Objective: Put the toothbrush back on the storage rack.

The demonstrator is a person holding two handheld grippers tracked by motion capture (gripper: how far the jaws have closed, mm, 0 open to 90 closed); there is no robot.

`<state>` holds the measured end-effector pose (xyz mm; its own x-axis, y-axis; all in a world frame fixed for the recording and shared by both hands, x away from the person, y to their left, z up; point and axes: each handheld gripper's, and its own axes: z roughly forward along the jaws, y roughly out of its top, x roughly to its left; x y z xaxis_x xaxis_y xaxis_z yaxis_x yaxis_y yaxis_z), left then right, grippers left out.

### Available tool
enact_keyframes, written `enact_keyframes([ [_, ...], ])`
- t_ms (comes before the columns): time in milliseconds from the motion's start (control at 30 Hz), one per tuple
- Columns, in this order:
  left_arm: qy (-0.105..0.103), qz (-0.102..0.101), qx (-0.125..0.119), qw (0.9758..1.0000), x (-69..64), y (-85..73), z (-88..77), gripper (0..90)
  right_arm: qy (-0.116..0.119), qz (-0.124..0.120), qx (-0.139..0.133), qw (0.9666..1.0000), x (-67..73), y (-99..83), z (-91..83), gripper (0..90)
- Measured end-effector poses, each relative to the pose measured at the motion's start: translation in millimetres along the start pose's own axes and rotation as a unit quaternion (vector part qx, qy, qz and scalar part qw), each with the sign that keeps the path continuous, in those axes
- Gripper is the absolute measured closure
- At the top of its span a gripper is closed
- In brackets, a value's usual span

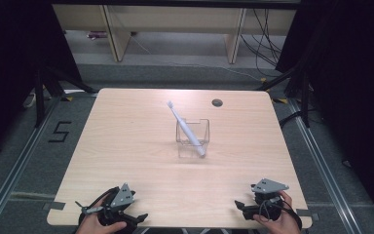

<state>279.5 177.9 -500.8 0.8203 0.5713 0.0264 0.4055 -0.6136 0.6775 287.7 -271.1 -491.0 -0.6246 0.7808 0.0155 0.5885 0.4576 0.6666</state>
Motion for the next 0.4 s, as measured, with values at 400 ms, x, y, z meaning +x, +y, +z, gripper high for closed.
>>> enact_keyframes([
  [400, -0.003, -0.002, -0.003, 1.0000, -0.6, 0.1, 0.2, 14.8, -0.005, 0.001, -0.002, 1.0000, -1.7, -3.4, -3.3, 17.6],
])
